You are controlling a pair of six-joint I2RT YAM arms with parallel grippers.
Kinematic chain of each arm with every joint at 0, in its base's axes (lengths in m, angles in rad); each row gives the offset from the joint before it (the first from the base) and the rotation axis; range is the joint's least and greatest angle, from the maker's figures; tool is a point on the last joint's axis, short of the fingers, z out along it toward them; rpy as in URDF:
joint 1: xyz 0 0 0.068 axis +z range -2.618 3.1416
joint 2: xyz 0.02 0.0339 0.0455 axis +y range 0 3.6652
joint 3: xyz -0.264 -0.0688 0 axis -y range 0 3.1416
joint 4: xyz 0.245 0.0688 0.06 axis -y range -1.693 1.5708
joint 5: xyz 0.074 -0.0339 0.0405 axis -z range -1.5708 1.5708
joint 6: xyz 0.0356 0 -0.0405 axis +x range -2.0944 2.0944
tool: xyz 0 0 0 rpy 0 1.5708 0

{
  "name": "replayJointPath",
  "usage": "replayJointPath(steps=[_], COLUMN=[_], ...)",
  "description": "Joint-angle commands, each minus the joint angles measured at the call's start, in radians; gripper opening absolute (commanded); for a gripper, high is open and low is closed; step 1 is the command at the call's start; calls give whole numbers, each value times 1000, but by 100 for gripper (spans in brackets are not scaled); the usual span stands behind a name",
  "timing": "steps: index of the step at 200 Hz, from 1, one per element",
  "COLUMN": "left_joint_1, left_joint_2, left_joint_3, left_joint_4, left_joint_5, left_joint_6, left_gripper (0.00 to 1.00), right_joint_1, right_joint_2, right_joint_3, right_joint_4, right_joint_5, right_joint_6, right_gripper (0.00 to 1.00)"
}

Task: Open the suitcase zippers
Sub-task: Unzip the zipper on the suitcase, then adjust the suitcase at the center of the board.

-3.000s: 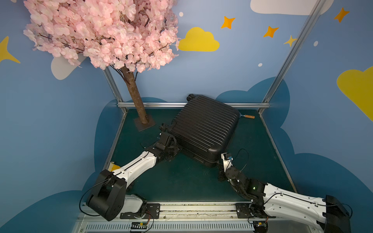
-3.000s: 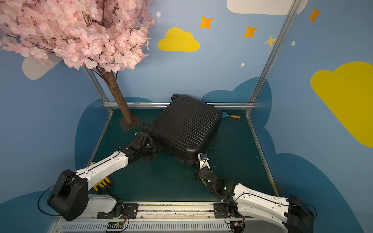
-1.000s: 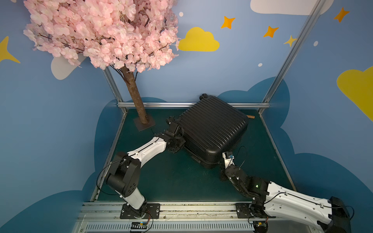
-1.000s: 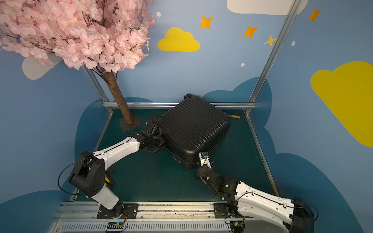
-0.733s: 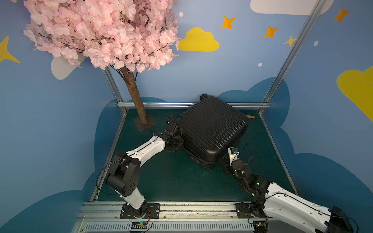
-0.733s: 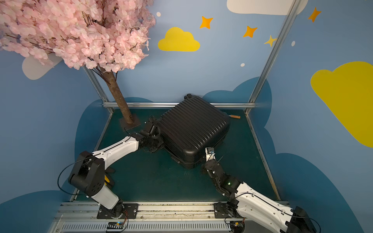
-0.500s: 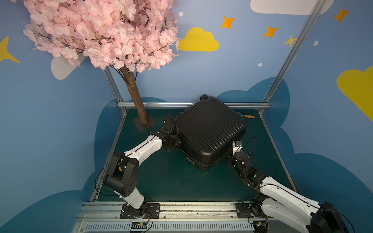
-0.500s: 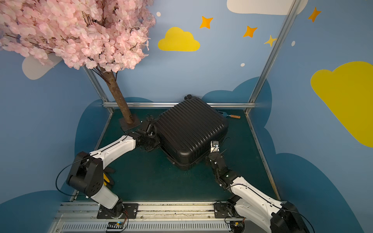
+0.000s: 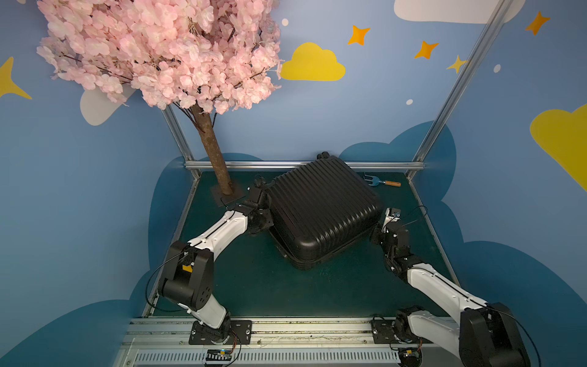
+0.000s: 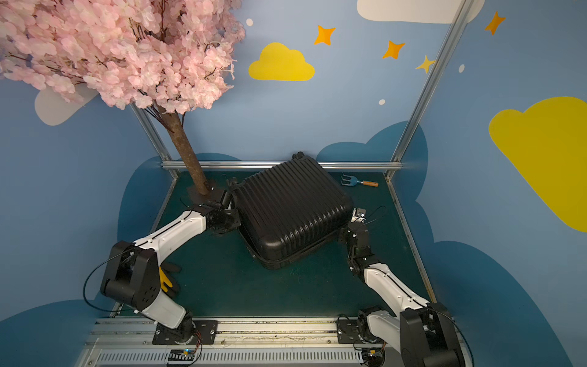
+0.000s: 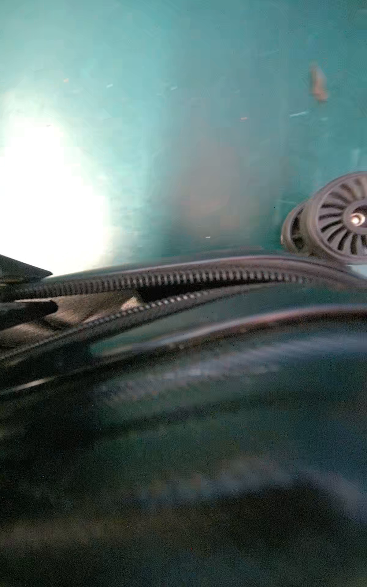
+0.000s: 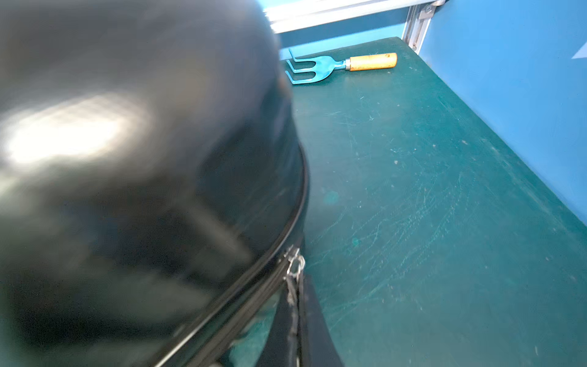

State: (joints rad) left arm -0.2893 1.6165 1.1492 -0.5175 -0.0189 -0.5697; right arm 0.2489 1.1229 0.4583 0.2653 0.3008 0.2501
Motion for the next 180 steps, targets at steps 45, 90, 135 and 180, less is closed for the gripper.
replayJointPath(steps=[45, 90, 135, 180], left_joint_1=[47, 65, 52, 26], left_joint_2=[-25, 147, 124, -245], left_joint_3=[-30, 205, 500, 227], left_joint_4=[84, 95, -255, -203], left_joint_5=[-84, -209, -362, -151], left_joint_6=[413, 464, 209, 34], left_gripper=[2, 7, 91, 100], right_joint_1=[-194, -105, 62, 233], right_joint_2=[147, 29, -116, -187], right_joint_3=[27, -74, -76, -72], right_joint_4=[309, 321, 80, -69], right_joint_5=[-297, -444, -346, -269], right_joint_6=[-67, -68, -13, 80], right_gripper=[0, 0, 0, 0])
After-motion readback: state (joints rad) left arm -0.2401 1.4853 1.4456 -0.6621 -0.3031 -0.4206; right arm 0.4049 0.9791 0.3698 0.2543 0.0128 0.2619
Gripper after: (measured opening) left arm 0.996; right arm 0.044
